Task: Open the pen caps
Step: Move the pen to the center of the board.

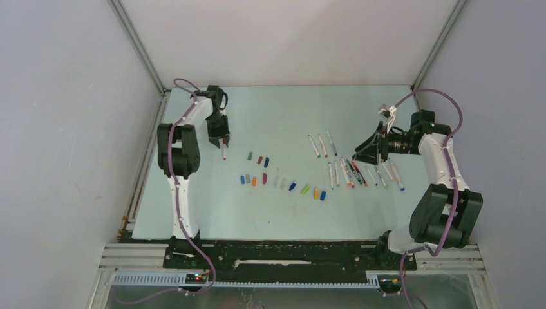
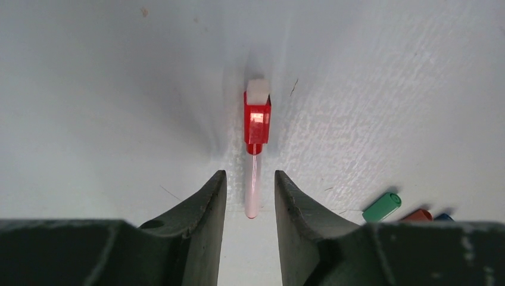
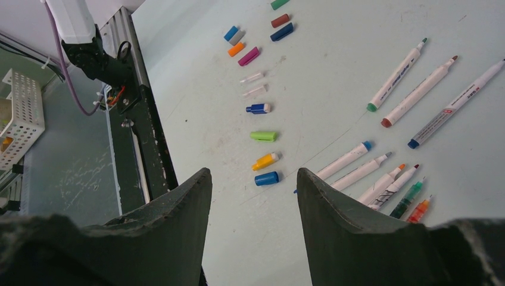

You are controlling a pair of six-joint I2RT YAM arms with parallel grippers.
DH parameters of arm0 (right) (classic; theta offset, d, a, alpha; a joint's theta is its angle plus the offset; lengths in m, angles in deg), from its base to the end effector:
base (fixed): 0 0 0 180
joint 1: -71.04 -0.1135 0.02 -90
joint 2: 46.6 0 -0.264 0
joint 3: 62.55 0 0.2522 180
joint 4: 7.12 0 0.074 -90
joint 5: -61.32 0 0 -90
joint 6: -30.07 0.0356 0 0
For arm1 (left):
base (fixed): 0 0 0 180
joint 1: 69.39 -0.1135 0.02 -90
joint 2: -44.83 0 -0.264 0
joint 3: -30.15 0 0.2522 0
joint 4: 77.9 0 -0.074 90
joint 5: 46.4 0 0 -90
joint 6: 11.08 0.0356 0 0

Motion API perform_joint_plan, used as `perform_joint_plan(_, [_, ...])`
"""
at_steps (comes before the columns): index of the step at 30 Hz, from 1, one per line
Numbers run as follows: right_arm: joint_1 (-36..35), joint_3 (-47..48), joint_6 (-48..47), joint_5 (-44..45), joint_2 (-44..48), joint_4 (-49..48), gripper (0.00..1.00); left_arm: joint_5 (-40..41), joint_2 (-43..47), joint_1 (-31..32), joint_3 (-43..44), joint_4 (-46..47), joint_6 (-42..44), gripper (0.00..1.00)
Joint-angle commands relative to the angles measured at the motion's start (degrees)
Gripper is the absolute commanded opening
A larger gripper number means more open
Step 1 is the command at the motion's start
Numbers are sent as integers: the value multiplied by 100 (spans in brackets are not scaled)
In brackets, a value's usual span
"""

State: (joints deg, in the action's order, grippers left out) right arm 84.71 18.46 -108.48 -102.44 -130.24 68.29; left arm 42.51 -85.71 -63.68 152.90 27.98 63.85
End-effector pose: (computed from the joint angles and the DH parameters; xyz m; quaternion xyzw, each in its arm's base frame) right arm 0.2608 -0.0283 0.2822 -0.2981 0.7402 0.4680 0.3797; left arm 0.4546 -0.0461 0.1714 -0.0807 0.9942 -0.0221 0.0677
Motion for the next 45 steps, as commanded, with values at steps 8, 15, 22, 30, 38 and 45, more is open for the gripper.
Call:
perform_joint_plan(8, [57,49,-150,-233,241,58,57,91,-53,62,229,-324,-2,33])
perform_joint_plan(15, [65,45,-163,-240,258,74,57,91,-38,95,221,-294,66,24])
perform_joint_plan(22, [83,51,-172,-267,285,89,57,35,-34,118,205,-351,122,25])
perform_joint_plan(30, [101,43,-189,-298,297,102,57,-94,45,260,-14,-310,95,25])
perform_joint_plan(38, [109,43,-215,-306,311,128,57,-166,191,351,-606,85,-62,12])
perform_joint_plan(45, [109,50,-225,-310,322,137,57,-262,511,414,-1100,305,-152,7])
